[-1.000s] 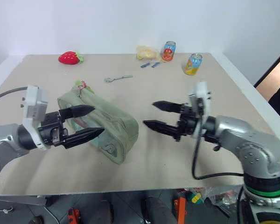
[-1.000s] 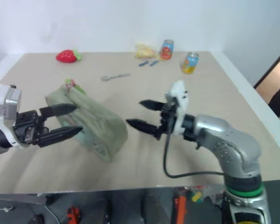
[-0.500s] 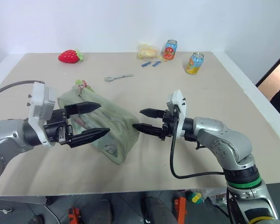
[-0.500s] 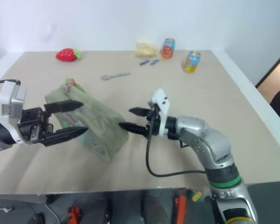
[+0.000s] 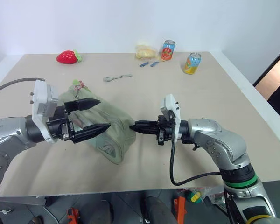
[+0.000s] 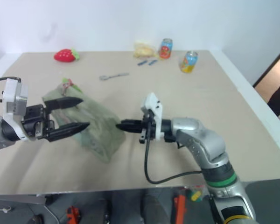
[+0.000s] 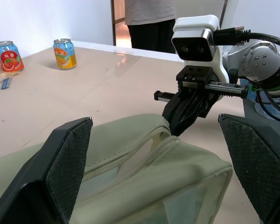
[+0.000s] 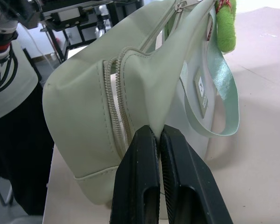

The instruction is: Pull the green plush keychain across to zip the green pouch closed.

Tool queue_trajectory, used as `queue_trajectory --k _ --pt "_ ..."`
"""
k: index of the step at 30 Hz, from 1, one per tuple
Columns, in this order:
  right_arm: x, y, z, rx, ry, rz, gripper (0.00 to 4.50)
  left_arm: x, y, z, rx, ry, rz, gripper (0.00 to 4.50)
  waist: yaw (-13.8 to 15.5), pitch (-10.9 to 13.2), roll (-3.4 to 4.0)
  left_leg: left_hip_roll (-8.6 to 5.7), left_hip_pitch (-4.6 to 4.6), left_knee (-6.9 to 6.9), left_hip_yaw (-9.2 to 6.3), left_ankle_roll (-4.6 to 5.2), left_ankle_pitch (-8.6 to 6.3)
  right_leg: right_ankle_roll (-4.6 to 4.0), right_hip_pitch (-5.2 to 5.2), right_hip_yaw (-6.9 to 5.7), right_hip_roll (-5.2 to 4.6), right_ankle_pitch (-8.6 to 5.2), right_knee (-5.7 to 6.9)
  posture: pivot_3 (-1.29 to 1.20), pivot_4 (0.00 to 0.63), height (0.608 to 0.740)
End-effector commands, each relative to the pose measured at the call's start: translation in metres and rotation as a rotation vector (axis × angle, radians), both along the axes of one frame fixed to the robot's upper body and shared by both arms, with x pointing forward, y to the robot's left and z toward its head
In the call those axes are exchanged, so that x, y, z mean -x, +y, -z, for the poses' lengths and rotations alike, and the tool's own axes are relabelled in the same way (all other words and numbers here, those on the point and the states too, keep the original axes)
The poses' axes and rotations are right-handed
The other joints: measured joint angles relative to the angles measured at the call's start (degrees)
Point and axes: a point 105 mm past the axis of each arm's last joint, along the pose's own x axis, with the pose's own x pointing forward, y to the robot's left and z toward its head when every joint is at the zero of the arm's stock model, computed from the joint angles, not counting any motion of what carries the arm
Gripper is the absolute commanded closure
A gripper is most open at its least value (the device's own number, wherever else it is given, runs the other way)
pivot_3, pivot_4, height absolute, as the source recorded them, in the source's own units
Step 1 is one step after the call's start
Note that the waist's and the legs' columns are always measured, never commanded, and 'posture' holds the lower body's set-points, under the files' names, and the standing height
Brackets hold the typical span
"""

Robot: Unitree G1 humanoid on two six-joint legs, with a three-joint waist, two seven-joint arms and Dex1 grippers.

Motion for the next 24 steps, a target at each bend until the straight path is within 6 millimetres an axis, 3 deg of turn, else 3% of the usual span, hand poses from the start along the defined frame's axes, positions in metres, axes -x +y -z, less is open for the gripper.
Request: queue_trajectory --k 1,9,16,19,24 --pt "-0.007 -0.008 -0.019 -0.004 -0.08 -0.006 4.46 0.001 -0.003 -0.006 -0.001 -0.044 0.008 0.0 0.0 0.0 0.0 0.0 0.0 0.0 0.0 0.0 0.0 0.0 0.0 0.01 0.0 0.0 0.0 0.0 0.15 0.74" --pt "-0.047 -0.055 -0.044 0.071 -0.195 0.063 4.46 -0.001 -0.008 -0.004 0.007 -0.042 0.018 0.0 0.0 0.0 0.0 -0.01 0.0 0.04 0.04 0.0 0.0 -0.01 0.0 0.03 0.0 0.04 0.0 0.0 0.15 0.74" --pt "-0.087 -0.109 -0.049 0.234 -0.309 0.15 4.46 0.002 -0.016 0.0 0.02 -0.023 0.048 0.0 0.0 0.0 0.01 -0.04 0.0 0.04 0.12 0.0 0.0 0.11 0.0 0.12 -0.01 0.16 0.0 0.0 0.15 0.74" --pt "-0.097 -0.123 -0.048 0.272 -0.327 0.176 4.46 0.002 -0.018 0.002 0.02 -0.02 0.049 0.0 0.0 0.0 0.01 -0.03 0.04 0.05 0.13 0.0 0.0 0.14 0.0 0.12 0.01 0.2 0.0 0.0 0.15 0.74" --pt "-0.099 -0.123 -0.064 0.184 -0.326 0.196 2.89 0.001 -0.021 0.005 0.022 -0.014 0.044 0.0 -0.1 0.0 0.03 -0.02 0.05 0.02 0.16 0.0 0.0 0.18 -0.02 0.18 0.02 0.25 0.02 0.0 0.15 0.74"
